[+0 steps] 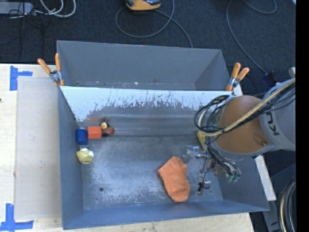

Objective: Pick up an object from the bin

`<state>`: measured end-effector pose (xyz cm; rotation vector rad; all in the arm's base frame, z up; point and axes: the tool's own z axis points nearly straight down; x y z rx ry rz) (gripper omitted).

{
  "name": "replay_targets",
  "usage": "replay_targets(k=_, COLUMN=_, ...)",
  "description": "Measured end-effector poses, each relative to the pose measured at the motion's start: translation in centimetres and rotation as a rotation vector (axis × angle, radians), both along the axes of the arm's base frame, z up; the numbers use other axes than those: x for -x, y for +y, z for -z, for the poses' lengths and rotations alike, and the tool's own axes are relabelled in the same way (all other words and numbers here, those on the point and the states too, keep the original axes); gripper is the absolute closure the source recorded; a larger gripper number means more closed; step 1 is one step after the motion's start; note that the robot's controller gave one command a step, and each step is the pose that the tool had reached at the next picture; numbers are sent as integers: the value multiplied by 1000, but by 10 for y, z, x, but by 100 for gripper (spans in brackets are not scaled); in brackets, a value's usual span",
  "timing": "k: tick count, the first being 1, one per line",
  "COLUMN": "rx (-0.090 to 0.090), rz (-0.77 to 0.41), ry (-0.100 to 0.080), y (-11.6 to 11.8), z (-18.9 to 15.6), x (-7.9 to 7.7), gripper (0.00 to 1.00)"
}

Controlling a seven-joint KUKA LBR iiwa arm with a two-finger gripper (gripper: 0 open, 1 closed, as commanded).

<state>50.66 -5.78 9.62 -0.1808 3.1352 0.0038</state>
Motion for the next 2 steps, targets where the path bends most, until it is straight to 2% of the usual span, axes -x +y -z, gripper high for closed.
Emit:
replay_targets(k=1, rx=1, rz=-11, ry=7, y=1, z=13, x=-2, gripper=0)
replay_targets(k=2, rx=1, rz=82, ry=1, y=-3, z=-1, x=-27, gripper=0)
